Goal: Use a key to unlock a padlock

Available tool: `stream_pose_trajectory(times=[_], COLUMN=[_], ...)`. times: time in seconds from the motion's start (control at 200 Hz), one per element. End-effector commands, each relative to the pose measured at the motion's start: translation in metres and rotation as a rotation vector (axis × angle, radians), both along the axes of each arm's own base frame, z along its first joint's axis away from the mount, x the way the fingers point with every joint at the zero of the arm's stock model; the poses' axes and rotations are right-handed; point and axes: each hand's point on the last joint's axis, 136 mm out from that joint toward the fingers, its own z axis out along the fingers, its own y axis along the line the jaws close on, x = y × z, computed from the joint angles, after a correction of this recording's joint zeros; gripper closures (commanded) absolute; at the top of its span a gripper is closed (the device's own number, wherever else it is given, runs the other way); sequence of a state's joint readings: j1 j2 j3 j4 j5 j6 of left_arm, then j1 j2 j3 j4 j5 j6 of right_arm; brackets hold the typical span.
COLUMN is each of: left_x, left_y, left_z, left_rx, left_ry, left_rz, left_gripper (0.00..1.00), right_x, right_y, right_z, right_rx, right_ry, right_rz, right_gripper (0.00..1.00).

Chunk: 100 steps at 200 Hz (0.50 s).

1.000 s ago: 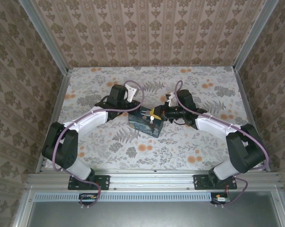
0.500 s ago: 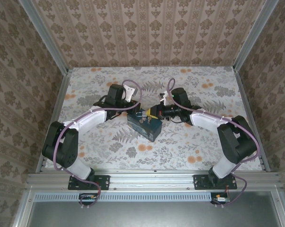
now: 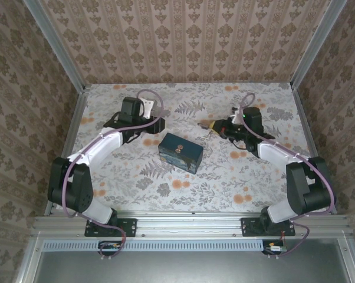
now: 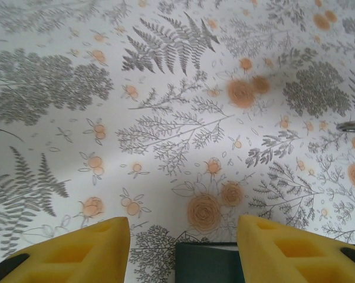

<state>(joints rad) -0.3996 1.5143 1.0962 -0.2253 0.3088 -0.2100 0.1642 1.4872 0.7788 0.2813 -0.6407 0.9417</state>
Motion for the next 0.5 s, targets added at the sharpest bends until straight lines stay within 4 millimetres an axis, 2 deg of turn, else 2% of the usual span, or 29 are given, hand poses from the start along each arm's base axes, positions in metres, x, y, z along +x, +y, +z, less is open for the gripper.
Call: stream_pose_trajectory(times=[0.0,0.065,0.175,0.215,0.24,0.26,0.35,0.46,0.495], left_x=[-0.009,-0.015,-0.031,-0.04,-0.047,-0.052,-0.078,-0.107,-0.114], left_y=[0.012,0.02,0.037,0.043,0.046,0.049,0.059,0.058,0.057], left_z=[0.013,0.01,-0.006,-0.014,-0.019,-0.023,-0.035,-0.044,-0.047], left_rx=[0.024,0.045,0.097,0.116,0.126,0.136,0.175,0.157,0.144], left_ry=[0.007,0.026,0.092,0.123,0.143,0.159,0.217,0.281,0.304], left_rz=[0.043,0.075,0.144,0.166,0.174,0.18,0.191,0.167,0.16], left_gripper=[0.48,0.47,0.45,0.44,0.44,0.44,0.44,0.43,0.44], right_x=[-0.009,-0.016,-0.025,-0.029,-0.03,-0.032,-0.038,-0.044,-0.044], right_y=[-0.048,-0.062,-0.072,-0.073,-0.074,-0.074,-0.081,-0.102,-0.103], right_z=[-0.065,-0.091,-0.118,-0.124,-0.125,-0.126,-0.116,-0.089,-0.08], right_rx=[-0.134,-0.143,-0.163,-0.177,-0.182,-0.19,-0.284,-0.52,-0.599], right_ry=[0.15,0.207,0.258,0.272,0.275,0.276,0.25,0.18,0.146], right_rz=[-0.148,-0.175,-0.187,-0.179,-0.171,-0.157,-0.12,-0.084,-0.059], right_gripper=[0.97,0.96,0.9,0.85,0.78,0.69,0.5,0.47,0.48])
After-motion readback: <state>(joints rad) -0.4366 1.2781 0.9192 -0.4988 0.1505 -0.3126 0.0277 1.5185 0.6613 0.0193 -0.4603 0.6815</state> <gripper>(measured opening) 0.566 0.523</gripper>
